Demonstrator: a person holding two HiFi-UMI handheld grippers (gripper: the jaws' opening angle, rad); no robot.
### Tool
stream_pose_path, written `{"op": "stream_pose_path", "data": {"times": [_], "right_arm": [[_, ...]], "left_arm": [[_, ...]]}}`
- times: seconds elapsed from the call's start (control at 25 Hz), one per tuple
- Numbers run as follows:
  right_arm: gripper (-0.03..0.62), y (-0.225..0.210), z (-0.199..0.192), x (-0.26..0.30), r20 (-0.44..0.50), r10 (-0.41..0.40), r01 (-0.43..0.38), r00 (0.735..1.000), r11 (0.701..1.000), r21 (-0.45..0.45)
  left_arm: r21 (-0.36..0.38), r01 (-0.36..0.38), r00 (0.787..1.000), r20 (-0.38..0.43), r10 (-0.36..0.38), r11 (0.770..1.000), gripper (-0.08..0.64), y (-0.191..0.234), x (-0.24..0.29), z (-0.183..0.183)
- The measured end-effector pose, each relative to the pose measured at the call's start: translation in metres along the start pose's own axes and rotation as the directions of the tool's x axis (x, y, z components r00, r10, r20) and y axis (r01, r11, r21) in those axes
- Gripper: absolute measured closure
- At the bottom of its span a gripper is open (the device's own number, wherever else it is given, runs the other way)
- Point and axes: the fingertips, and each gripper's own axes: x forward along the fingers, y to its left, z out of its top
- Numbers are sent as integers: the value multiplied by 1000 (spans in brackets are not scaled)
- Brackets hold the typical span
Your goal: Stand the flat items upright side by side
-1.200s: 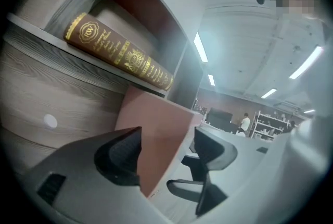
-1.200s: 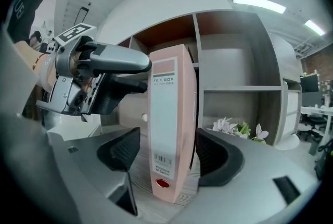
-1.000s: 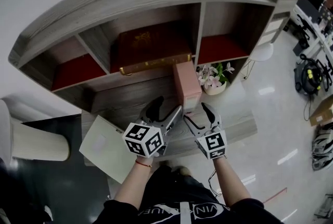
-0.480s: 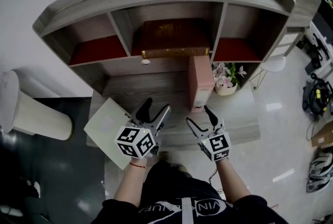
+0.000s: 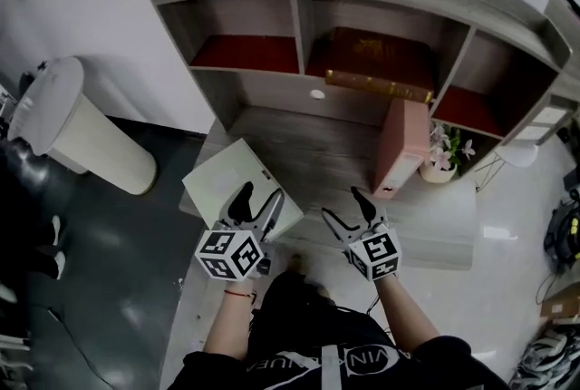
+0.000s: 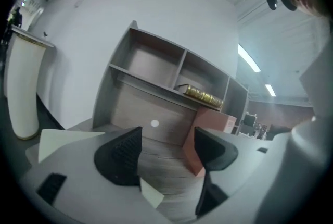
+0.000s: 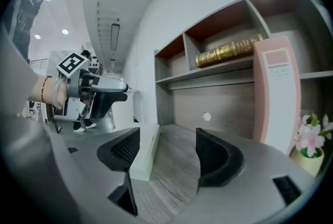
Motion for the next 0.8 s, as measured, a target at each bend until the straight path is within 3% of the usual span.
{"op": "stream_pose_path", "data": {"times": [0.2,0.44,0.8], "right_arm": [[247,39,-3,27,-24,118,-119,993,993,-7],[247,67,-16,52,-74,201,-201,977,980,9],[245,89,-36,96,-171,253,-252,952,967,28]], "left_arm": [[-44,-149,988,36,151,988,247,48,-52,-6],[-87,-293,955,33,296,952,247,92,-103,-26],[-148,-397,917,-19,399,906,247,152,-145,-65]]}}
